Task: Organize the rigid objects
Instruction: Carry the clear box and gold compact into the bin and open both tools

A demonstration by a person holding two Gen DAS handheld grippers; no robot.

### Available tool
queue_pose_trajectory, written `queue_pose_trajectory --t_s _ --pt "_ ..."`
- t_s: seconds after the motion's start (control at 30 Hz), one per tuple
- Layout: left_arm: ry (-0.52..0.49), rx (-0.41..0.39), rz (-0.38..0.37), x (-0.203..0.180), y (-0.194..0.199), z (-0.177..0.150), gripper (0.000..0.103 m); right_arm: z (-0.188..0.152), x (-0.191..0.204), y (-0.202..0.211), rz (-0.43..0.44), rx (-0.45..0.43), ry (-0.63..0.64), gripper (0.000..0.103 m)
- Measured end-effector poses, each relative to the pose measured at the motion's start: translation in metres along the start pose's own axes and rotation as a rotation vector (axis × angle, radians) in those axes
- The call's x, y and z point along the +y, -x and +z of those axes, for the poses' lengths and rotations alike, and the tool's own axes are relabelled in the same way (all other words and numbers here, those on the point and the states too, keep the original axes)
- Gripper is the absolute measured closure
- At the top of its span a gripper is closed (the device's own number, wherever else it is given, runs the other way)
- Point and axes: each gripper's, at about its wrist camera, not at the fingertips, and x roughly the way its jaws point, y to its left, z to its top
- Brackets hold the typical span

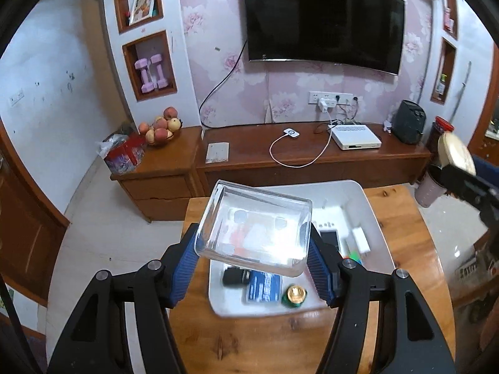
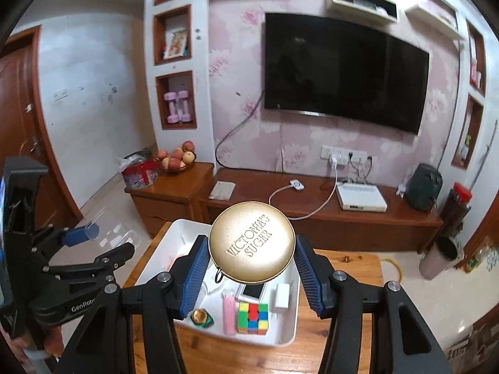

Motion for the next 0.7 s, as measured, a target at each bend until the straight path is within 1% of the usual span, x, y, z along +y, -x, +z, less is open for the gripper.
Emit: queue_pose_trajectory --t_s 0.07,0.17,0.23,0.33,0.43,0.57,0.7 --pt "0.022 0.024 0.000 0.003 -0.023 0.006 0.036 0.006 -0.003 -0.024 -0.017 0.037 -0.020 0.048" --pt "0.050 0.067 -0.008 0.005 -0.056 0.007 0.036 0.002 -0.008 -0.073 -0.013 0.140 -0.047 0.048" --pt "0.065 0.104 -0.014 0.005 -0.083 0.005 0.036 -0.009 -0.008 -0.104 -0.021 0.197 -0.052 0.048" --pt "0.068 0.165 -0.001 0.002 -0.121 -0.004 0.036 -0.034 -0.008 -0.151 -0.038 0.292 -0.049 0.048" --pt "0.065 0.229 0.013 -0.002 -0.154 -0.014 0.036 -0.057 -0.007 -0.184 -0.032 0.366 -0.049 0.047" --pt "0.055 0.292 0.030 -0.010 -0.186 -0.026 0.036 -0.082 -0.003 -0.211 -0.037 0.427 -0.026 0.048" --pt "0.058 0.325 0.031 -0.014 -0.199 -0.030 0.036 -0.095 -0.001 -0.227 -0.025 0.469 -0.018 0.047"
